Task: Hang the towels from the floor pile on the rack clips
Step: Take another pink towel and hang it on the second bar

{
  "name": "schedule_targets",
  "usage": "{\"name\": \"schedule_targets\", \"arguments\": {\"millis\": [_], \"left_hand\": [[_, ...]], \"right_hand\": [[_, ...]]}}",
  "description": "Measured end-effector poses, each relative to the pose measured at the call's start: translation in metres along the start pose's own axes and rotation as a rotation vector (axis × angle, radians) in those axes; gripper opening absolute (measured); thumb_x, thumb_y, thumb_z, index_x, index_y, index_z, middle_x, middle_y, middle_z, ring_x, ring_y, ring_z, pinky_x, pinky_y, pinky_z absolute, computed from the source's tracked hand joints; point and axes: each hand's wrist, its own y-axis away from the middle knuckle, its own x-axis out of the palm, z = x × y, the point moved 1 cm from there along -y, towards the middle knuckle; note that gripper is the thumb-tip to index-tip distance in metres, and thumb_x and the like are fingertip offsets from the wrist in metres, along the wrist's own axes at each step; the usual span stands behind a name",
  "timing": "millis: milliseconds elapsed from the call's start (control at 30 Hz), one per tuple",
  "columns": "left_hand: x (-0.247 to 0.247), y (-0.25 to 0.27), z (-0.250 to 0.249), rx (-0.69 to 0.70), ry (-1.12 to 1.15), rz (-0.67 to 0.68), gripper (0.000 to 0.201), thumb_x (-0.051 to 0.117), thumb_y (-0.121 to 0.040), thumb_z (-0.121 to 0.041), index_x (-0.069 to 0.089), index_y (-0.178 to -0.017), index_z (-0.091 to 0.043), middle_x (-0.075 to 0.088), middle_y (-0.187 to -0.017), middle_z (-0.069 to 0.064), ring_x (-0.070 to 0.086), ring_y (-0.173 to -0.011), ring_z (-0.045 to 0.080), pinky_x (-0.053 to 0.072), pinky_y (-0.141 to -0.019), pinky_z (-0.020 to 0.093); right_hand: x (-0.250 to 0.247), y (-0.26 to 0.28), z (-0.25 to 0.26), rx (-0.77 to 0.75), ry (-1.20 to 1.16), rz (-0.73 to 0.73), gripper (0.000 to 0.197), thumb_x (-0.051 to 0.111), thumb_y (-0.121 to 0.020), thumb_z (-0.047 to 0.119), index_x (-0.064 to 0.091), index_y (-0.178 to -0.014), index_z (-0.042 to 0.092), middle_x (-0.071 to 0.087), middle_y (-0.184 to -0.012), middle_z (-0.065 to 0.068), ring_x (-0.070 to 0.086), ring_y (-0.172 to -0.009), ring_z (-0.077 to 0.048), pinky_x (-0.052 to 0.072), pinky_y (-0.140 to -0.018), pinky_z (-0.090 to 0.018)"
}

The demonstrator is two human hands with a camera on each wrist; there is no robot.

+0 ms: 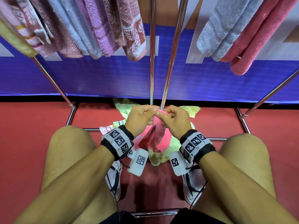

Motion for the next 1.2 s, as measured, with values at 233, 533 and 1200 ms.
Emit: {"name": "schedule_targets", "arguments": {"millis": [233, 533, 1200], "left_hand": [[-0.002, 0.002, -0.005, -0.019, 0.019, 0.012, 0.016, 0.059, -0.095, -0.004, 0.068, -0.108, -0.004, 0.074, -0.088, 0.008, 0.073, -0.078, 0.015, 0.059, -0.069, 0.025], [-0.014, -0.001, -0.013, -0.081, 0.081, -0.018, 0.009, 0.064, -0.091, -0.006, 0.072, -0.096, -0.006, 0.074, -0.093, 0.017, 0.072, -0.082, 0.027, 0.061, -0.08, 0.038], [-0.054, -0.006, -0.031, 0.197, 0.008, -0.361, 0.011, 0.061, -0.095, -0.008, 0.069, -0.094, -0.016, 0.067, -0.076, -0.001, 0.059, -0.061, 0.003, 0.051, -0.058, 0.019]], "right_hand": [[0.001, 0.0, 0.0, -0.018, 0.012, -0.022, 0.042, 0.071, -0.07, 0.064, 0.062, -0.07, 0.023, 0.061, -0.055, -0.013, 0.061, -0.058, -0.034, 0.056, -0.059, -0.044], [-0.004, -0.002, 0.002, -0.086, 0.144, 0.099, 0.028, 0.072, -0.08, 0.037, 0.058, -0.068, 0.017, 0.055, -0.052, -0.002, 0.052, -0.053, -0.018, 0.045, -0.055, -0.029], [-0.038, -0.006, 0.016, -0.342, 0.121, -0.213, 0.008, 0.074, -0.083, 0.015, 0.074, -0.091, 0.018, 0.066, -0.077, 0.012, 0.055, -0.063, -0.002, 0.042, -0.061, -0.015]]}}
